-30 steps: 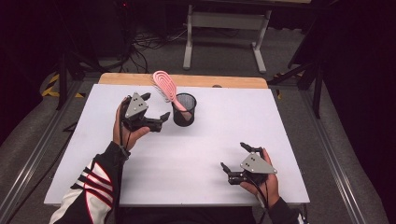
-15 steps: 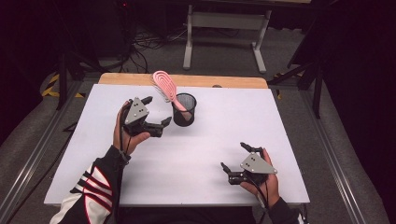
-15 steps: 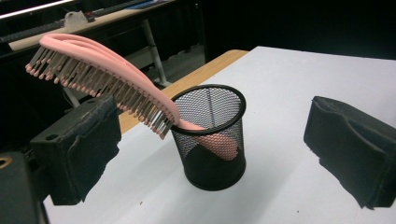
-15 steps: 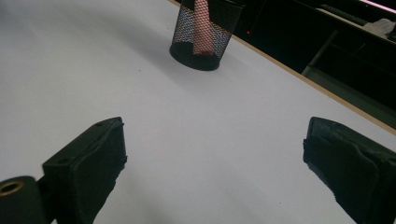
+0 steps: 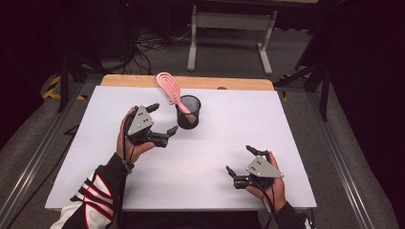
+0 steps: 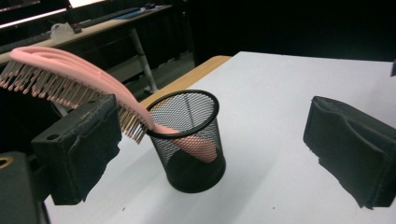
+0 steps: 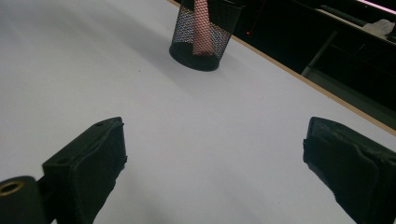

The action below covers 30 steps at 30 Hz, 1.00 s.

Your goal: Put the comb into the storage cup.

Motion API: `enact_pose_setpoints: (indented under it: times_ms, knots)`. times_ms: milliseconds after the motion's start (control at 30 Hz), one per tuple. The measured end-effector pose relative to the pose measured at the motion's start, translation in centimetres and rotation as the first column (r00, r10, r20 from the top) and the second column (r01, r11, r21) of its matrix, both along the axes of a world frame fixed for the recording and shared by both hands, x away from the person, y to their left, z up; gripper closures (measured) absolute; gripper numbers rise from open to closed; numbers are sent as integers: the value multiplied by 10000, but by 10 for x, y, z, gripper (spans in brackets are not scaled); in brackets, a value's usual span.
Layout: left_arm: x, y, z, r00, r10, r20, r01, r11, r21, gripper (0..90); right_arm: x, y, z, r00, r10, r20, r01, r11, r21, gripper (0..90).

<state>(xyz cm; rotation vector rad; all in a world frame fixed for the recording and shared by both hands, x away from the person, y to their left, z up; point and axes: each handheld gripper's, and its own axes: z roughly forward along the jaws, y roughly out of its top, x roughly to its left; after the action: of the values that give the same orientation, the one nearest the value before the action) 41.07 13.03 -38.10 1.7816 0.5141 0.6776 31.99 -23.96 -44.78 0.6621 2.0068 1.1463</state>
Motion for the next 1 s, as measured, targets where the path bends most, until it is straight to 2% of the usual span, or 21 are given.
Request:
enact_pose_setpoints:
  times_ms: [67,333,533,700,1000]
  knots:
    - [-4,0,1,9999,-2,158,2,10000,-30,59,0,0,0,10000,3,12,-3,10000,6,69]
    - [-11,-2,1,9996,-183,208,184,9998,-36,60,0,0,0,10000,27,38,-27,10000,15,69]
    - [-19,-2,3,9983,-407,411,408,9992,-10,61,-1,-1,3,9999,-7,168,7,10000,-13,68]
    - [-26,-4,4,9971,-520,564,515,9986,92,59,0,-5,5,9998,-101,194,98,9998,180,69]
    - [-32,-2,3,9965,-625,546,613,9979,227,59,-1,-4,5,9997,-90,243,85,9998,174,69]
